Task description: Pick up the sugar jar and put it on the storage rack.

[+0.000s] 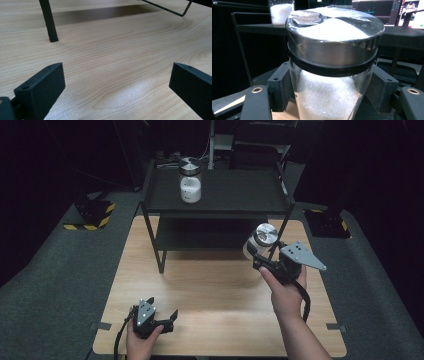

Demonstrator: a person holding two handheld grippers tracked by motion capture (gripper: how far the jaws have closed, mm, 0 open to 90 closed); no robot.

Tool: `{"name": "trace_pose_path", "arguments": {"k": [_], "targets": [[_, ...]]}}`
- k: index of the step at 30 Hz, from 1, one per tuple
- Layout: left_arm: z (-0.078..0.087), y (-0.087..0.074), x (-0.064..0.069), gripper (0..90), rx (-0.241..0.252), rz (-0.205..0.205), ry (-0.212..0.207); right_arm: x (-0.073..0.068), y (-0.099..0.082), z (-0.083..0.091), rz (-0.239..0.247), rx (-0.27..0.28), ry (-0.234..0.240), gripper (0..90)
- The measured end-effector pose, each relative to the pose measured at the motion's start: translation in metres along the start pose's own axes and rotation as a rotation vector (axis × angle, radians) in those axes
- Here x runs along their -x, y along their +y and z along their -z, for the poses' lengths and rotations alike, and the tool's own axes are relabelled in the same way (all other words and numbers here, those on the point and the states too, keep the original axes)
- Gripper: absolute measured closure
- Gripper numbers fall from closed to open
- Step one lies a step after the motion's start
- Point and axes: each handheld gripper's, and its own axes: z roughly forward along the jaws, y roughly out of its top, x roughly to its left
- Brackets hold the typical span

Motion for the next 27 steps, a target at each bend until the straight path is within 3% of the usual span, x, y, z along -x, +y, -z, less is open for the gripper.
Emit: {"name": "trace_pose_path", "arguments": {"k": [27], "targets": [[0.001,-0.001,-0.002,0.6,0.003,0.001,0.0,0.003,0.068,-0.024,0.023,0.072,-0.049,30.7]]}}
